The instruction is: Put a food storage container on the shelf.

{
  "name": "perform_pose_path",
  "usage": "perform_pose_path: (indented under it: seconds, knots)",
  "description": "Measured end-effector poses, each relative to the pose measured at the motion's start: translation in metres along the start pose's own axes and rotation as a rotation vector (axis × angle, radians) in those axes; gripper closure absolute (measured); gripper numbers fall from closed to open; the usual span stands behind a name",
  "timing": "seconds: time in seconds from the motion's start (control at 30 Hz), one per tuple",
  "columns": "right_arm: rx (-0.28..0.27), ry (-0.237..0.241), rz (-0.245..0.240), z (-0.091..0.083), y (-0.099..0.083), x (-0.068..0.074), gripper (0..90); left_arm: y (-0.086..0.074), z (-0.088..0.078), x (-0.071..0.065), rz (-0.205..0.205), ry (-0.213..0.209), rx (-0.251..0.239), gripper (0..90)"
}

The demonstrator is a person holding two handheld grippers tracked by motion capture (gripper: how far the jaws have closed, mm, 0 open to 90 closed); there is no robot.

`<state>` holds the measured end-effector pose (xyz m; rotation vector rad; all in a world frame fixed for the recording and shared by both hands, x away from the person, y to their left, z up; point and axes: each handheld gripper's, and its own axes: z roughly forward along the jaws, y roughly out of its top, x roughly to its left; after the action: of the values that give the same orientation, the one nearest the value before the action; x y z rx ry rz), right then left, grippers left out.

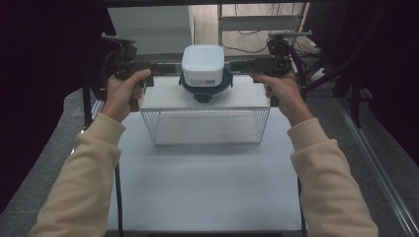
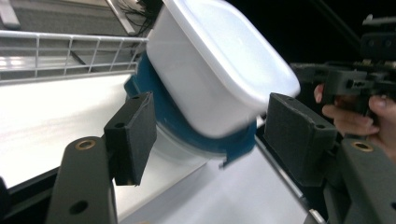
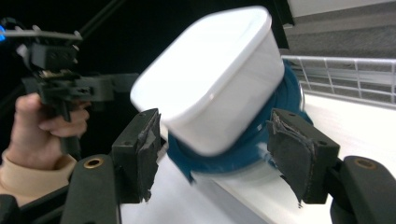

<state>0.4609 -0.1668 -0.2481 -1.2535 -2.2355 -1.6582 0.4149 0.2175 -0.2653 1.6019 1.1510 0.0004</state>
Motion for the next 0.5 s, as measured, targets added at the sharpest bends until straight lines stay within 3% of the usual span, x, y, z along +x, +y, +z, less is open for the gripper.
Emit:
perform_pose_path:
  seconds: [0.23, 0.33, 0.5]
  knots:
    - [-0.001, -0.037, -0.088, -0.017, -0.027, 0.006, 34.2, -0.029, -0.012, -0.010, 0.085, 0.022, -0.004, 33.7]
    - [0.003, -0.070, -0.129, -0.023, -0.041, 0.007, 34.0, -0.044, -0.014, -0.010, 0.110, 0.027, -0.006, 33.6]
    - [0.005, -0.084, -0.169, -0.031, -0.066, 0.005, 33.0, -0.071, -0.015, -0.011, 0.144, 0.042, 0.007, 32.7]
